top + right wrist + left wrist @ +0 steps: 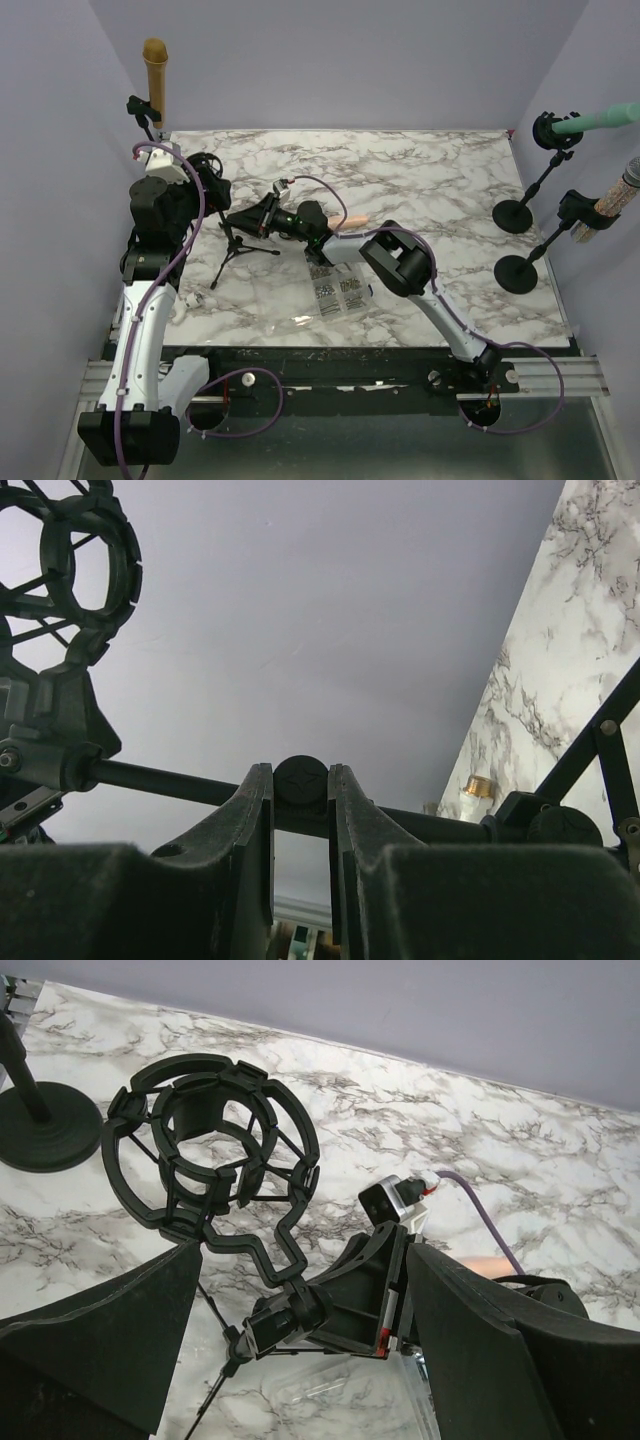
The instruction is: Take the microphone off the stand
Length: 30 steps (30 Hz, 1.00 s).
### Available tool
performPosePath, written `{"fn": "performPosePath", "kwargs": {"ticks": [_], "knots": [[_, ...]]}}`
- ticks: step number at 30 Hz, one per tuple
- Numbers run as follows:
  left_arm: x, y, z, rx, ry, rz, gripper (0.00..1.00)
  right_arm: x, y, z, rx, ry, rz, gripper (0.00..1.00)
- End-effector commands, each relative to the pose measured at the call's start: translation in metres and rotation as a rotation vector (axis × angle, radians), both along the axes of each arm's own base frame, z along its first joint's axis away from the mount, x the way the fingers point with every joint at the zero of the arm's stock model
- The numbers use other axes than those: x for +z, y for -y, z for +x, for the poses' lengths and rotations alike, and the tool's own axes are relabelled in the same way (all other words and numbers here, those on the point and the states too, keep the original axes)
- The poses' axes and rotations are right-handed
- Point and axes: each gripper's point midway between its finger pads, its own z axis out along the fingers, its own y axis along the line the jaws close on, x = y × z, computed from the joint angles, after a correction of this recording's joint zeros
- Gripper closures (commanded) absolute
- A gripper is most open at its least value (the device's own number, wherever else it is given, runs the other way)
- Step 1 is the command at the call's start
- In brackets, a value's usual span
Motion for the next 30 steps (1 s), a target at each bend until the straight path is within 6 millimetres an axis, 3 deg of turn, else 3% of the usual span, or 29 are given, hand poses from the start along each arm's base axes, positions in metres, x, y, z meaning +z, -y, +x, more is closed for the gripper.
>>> {"fn": "performPosePath", "kwargs": {"ticks": [1, 5, 9, 12, 17, 21, 24, 30], "knots": [[0.004, 0.003, -0.002, -0.020, 0.024, -0.021, 0.14, -0.033, 0.000, -0.003, 0.035, 0.001, -0.024, 0.99], [0.004, 0.001, -0.002, -0.015, 0.025, -0.021, 0.14, -0.042, -0.001, 0.002, 0.010, -0.021, -0.118, 0.83], [0.005, 0.001, -0.003, -0.015, 0.028, -0.021, 0.14, -0.055, 0.006, 0.016, -0.064, -0.058, -0.369, 0.71], [0.006, 0.002, -0.004, -0.017, 0.029, -0.023, 0.14, -0.046, 0.011, 0.024, -0.075, -0.064, -0.465, 0.61], [0.007, 0.001, -0.005, -0.016, 0.033, -0.023, 0.14, -0.029, 0.022, 0.025, -0.102, -0.081, -0.546, 0.30], [0.008, 0.001, -0.006, -0.012, 0.037, -0.022, 0.14, -0.012, 0.023, 0.027, -0.112, -0.067, -0.567, 0.27], [0.010, -0.001, -0.008, -0.004, 0.044, -0.019, 0.14, -0.005, 0.025, 0.031, -0.134, -0.071, -0.604, 0.35], [0.012, -0.001, -0.011, -0.001, 0.058, -0.018, 0.14, 0.001, 0.021, 0.034, -0.159, -0.099, -0.663, 0.36]]}}
